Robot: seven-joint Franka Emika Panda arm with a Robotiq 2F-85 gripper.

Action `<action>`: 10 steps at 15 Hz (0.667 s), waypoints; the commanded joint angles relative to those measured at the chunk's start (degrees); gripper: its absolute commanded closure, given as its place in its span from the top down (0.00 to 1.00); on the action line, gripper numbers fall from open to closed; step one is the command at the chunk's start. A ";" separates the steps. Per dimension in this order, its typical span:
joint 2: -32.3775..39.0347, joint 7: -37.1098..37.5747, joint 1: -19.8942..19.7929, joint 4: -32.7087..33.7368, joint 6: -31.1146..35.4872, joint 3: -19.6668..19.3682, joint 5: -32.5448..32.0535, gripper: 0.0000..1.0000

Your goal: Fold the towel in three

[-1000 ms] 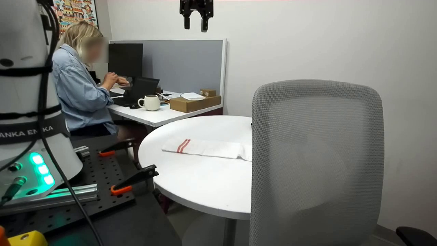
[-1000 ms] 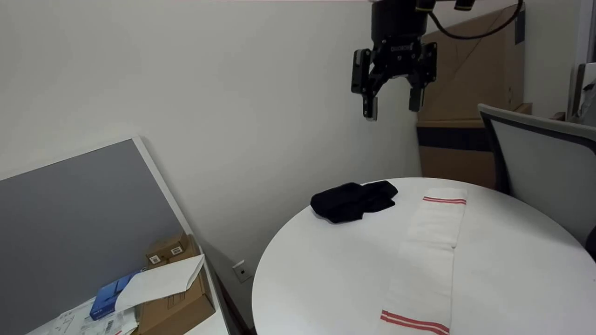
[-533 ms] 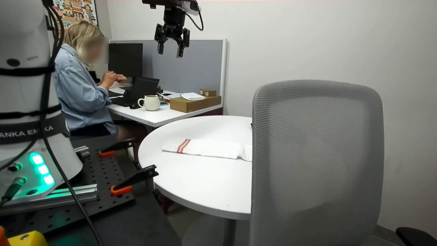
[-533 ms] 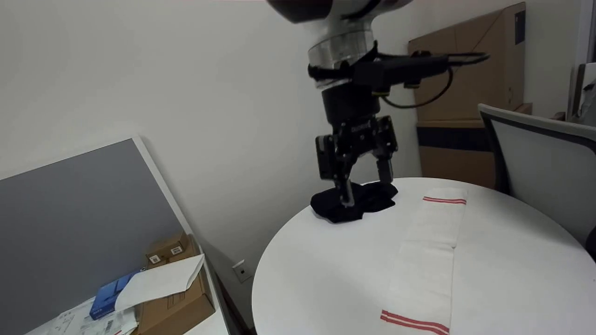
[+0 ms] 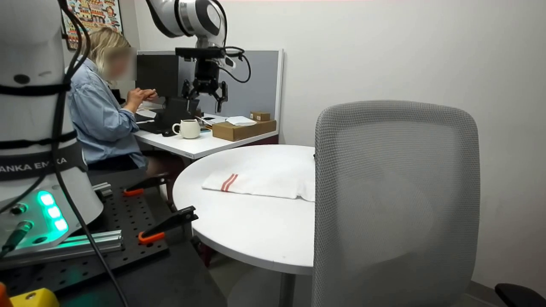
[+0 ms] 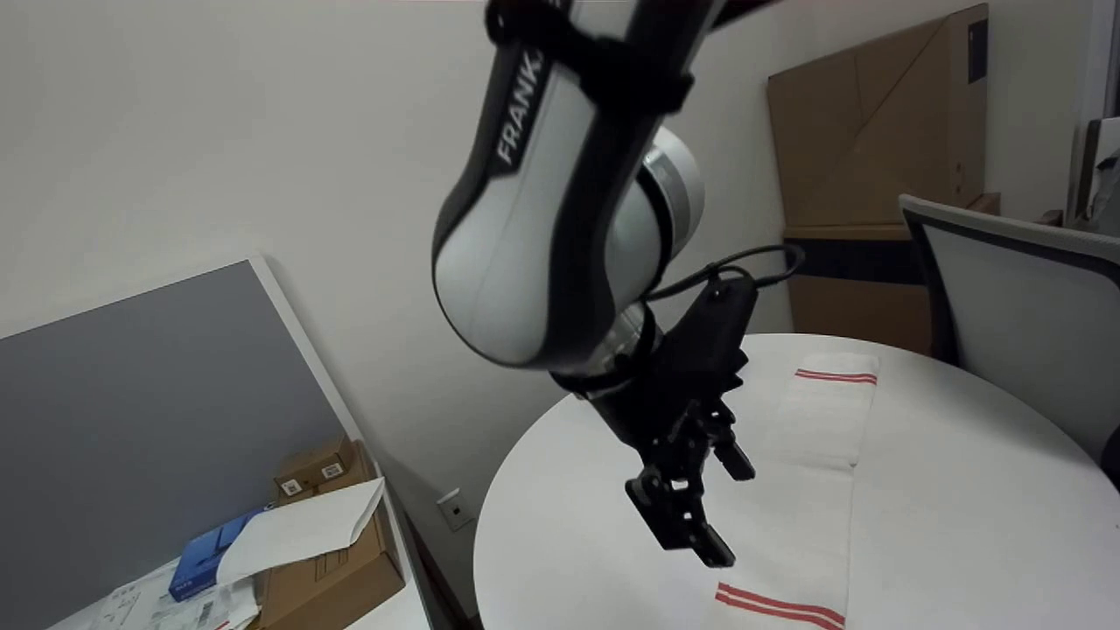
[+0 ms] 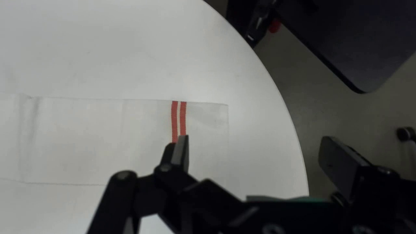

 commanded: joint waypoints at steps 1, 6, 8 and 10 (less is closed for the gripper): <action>7.41 -2.75 0.47 2.03 4.47 -0.42 -9.02 1.00; 12.14 -3.67 -0.01 1.88 15.13 -0.83 -11.79 1.00; 12.77 -3.30 -0.69 0.99 20.18 -0.82 -9.34 1.00; 13.84 -1.61 -0.89 0.19 23.93 -1.50 -8.86 1.00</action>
